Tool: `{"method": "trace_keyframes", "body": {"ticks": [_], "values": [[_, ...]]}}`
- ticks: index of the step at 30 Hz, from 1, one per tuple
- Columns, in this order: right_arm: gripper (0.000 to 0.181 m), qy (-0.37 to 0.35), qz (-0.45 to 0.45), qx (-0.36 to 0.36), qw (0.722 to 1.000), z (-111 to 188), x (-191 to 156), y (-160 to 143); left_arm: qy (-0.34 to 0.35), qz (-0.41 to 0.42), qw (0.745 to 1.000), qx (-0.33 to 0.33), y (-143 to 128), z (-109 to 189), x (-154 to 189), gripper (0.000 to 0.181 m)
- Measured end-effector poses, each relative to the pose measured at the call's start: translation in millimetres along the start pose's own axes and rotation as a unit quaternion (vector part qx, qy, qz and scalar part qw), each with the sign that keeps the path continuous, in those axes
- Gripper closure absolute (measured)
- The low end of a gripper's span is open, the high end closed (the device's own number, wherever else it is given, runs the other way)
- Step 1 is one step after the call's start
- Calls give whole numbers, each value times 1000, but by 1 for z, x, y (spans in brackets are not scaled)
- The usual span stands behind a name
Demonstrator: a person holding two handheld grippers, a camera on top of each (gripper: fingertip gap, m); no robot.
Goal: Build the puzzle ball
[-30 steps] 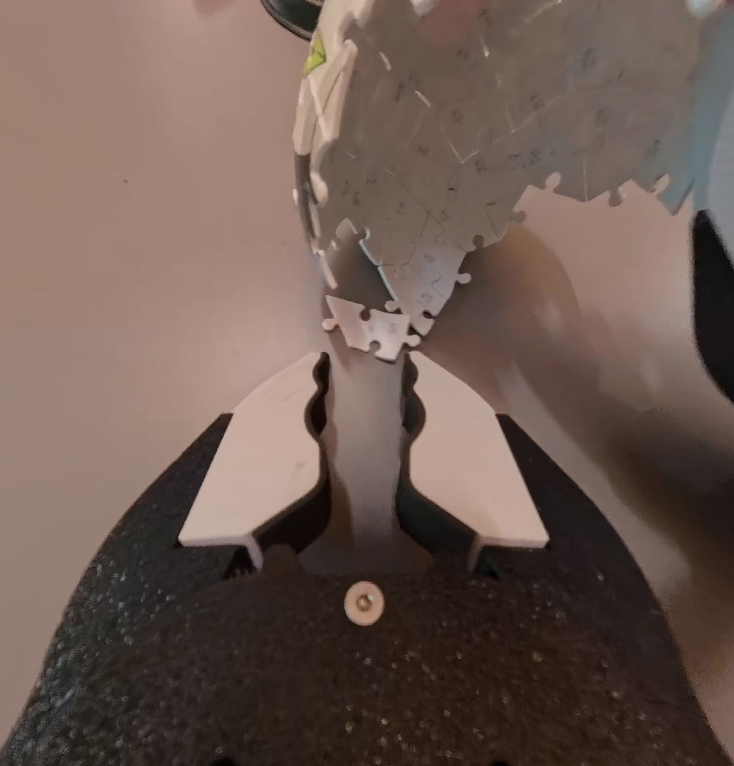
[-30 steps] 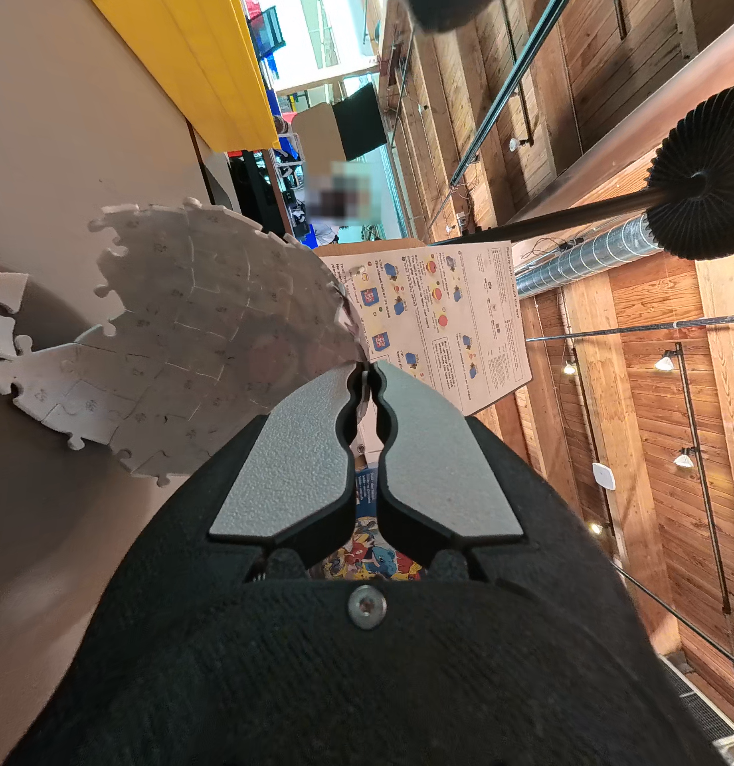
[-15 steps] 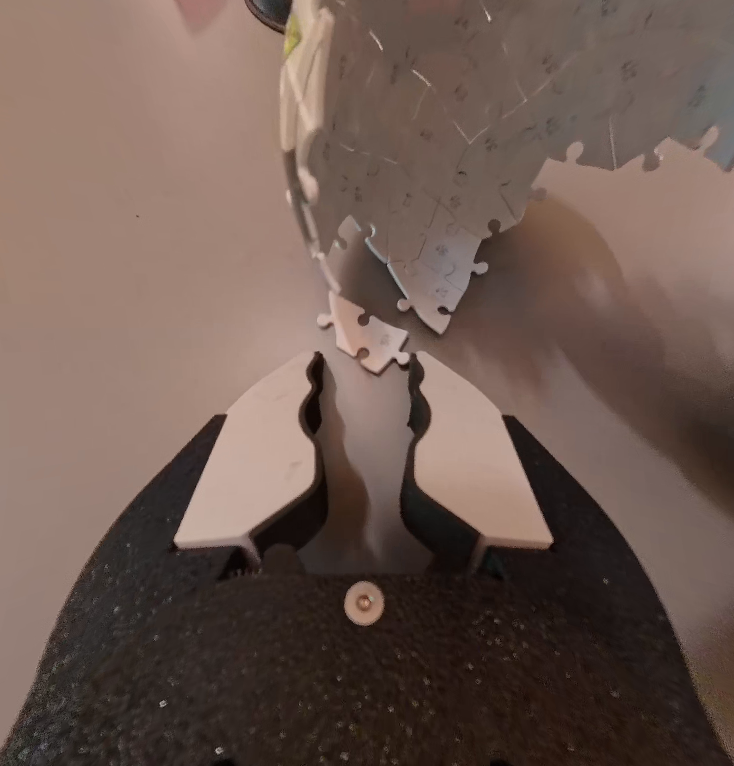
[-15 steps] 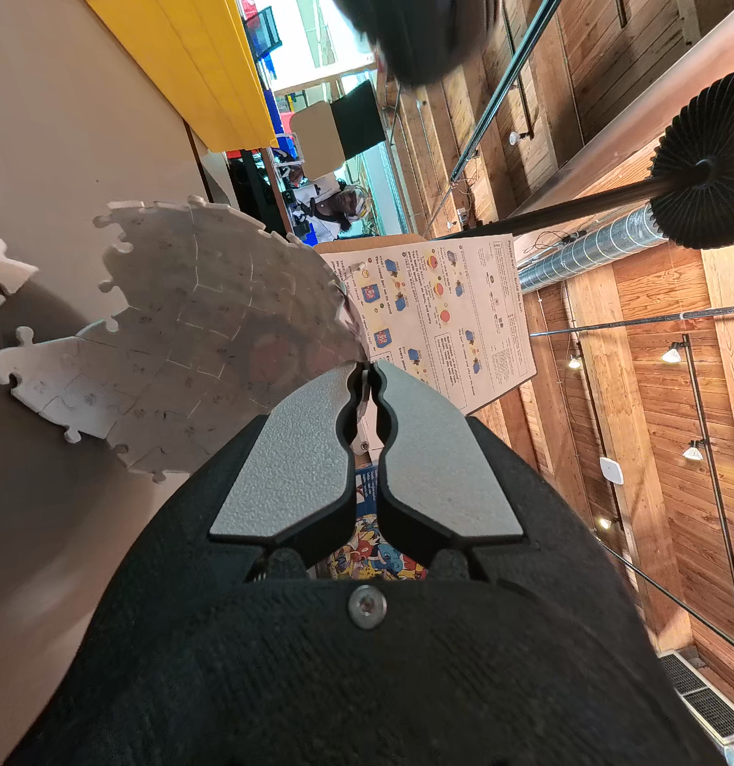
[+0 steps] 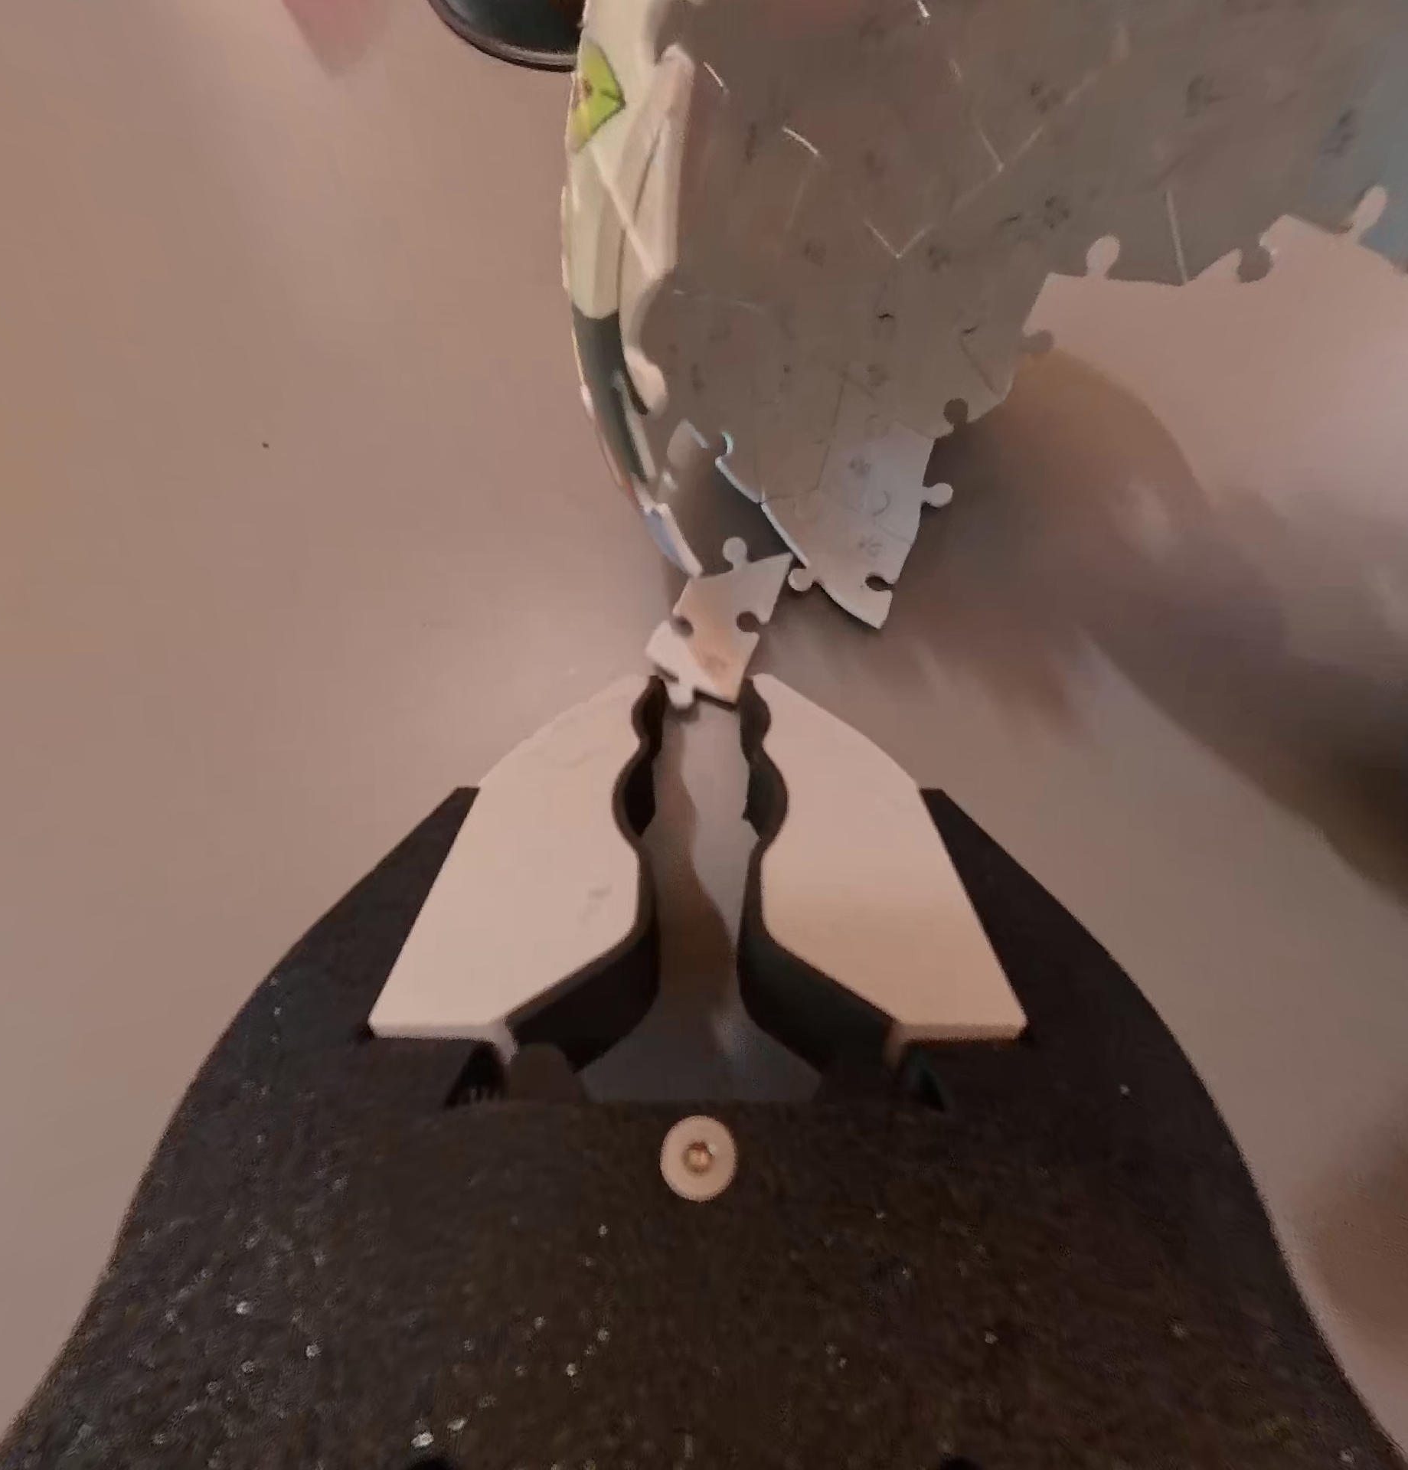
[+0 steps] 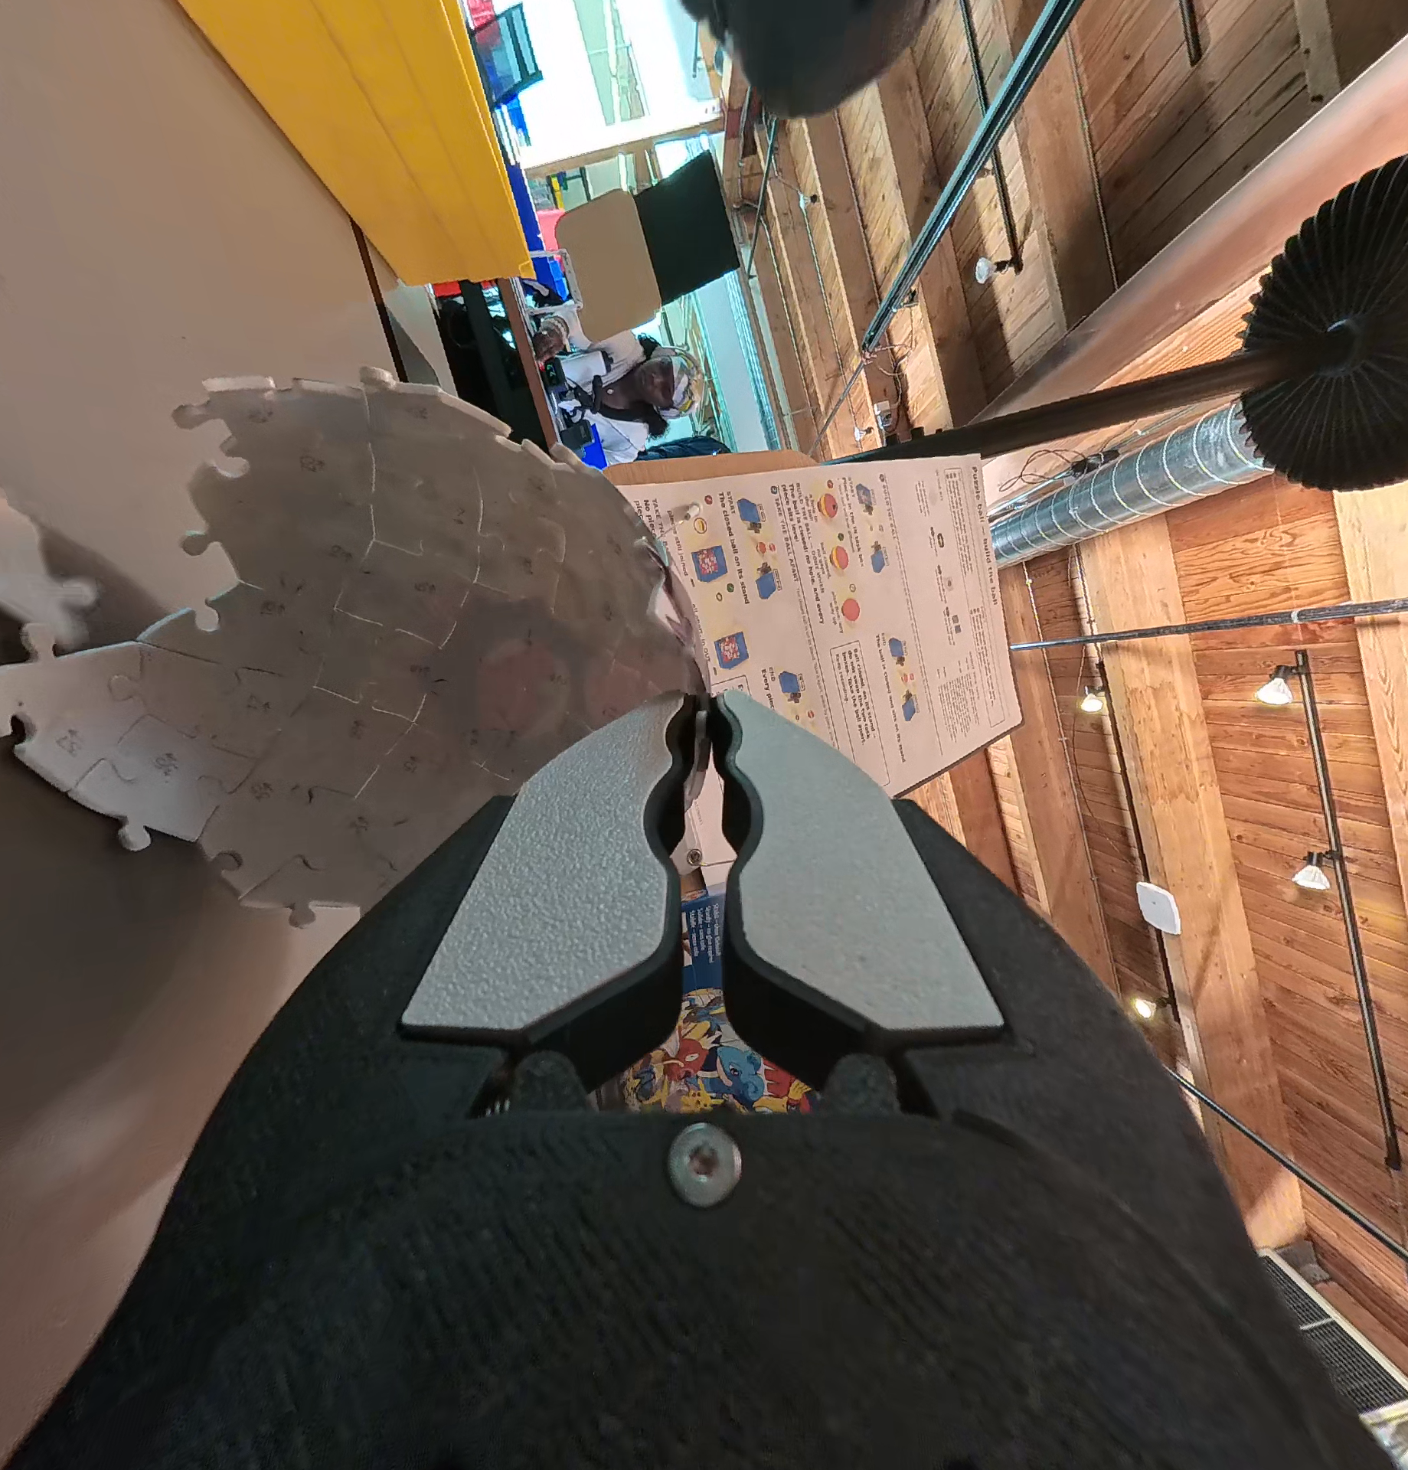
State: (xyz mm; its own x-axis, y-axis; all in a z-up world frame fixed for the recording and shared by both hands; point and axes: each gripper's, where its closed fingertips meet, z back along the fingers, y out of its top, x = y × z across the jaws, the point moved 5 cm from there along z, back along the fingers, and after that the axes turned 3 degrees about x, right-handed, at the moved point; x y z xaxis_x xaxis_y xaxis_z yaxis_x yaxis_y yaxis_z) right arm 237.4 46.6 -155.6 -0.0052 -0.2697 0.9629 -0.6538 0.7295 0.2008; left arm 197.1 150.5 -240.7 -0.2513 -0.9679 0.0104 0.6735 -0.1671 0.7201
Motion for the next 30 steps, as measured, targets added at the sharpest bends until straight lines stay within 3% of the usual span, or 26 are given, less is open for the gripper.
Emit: {"method": "trace_keyframes", "body": {"ticks": [10, 15, 20, 30], "values": [[178, -1, 1, -4, 1000, 0, 0, -2, 4, -4, 1000, 8, -1, 2, 4, 166], [178, -1, 2, -5, 1000, 0, 0, -2, 28, 33, 999, 14, -2, 9, 7, 166], [178, -2, 6, -4, 1000, 0, 0, 0, 59, 84, 992, 77, 6, 18, 7, 166], [178, -3, 1, -2, 1000, 1, 0, 1, 65, 104, 992, 34, 3, 2, 21, 166]]}}
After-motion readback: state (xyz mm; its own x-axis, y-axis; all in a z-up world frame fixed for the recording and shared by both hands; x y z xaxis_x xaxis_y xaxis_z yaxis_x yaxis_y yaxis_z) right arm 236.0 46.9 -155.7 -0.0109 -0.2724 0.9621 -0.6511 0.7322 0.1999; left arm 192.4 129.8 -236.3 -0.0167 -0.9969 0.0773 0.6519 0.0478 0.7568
